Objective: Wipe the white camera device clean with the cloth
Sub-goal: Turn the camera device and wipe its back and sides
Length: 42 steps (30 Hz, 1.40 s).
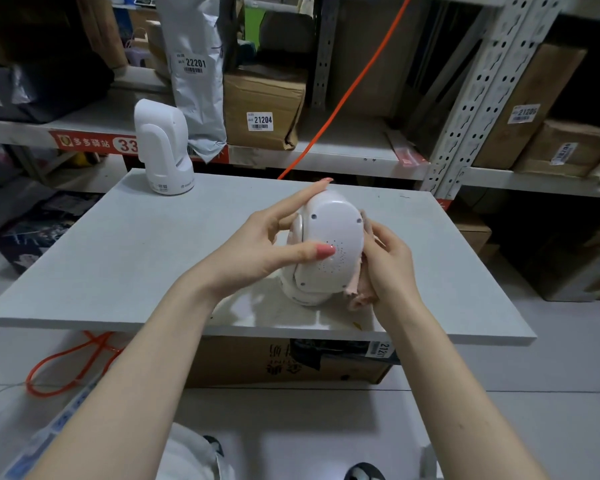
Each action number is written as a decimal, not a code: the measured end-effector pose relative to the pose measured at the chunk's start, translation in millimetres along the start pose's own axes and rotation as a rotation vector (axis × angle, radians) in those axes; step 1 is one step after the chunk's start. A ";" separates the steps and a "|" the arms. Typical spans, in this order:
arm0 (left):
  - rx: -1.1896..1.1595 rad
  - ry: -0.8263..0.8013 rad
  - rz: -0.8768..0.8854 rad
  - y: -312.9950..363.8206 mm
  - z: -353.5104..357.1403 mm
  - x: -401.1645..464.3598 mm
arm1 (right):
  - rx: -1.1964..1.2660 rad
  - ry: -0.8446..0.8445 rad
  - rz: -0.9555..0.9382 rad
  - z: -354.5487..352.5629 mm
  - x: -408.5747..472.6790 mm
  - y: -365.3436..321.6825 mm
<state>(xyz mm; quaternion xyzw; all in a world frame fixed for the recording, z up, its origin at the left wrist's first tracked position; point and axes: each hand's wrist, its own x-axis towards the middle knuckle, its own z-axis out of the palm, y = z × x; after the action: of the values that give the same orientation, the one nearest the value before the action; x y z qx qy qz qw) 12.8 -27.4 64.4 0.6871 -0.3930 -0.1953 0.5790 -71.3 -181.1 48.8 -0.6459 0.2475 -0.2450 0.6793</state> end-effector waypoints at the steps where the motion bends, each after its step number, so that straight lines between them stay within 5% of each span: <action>1: 0.011 -0.023 0.018 0.7 0.0 -0.1 | 0.013 -0.011 0.012 0.8 -0.9 -2.5; 7: 0.135 -0.047 0.140 4.4 0.2 2.7 | 0.036 0.002 -0.012 -0.2 -3.0 -7.7; 14: 0.160 0.161 0.160 -9.0 -1.2 9.1 | -0.063 0.035 -0.190 -1.5 -10.3 -3.5; 20: -0.002 0.209 0.189 -11.7 -5.5 9.1 | -0.021 0.077 -0.328 6.4 -16.1 -7.1; 34: -0.142 0.345 0.152 -8.7 -0.7 9.5 | -0.525 0.042 -1.120 19.1 -24.3 37.6; 42: -0.161 0.306 0.158 -5.6 -1.8 5.8 | -0.510 0.230 -1.133 26.1 -21.4 11.4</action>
<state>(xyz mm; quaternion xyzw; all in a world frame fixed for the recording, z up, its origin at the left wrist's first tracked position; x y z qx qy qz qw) 19.4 -30.6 60.7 0.6273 -0.3359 -0.0735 0.6988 -70.4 -146.9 39.0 -0.7879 -0.0110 -0.5680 0.2376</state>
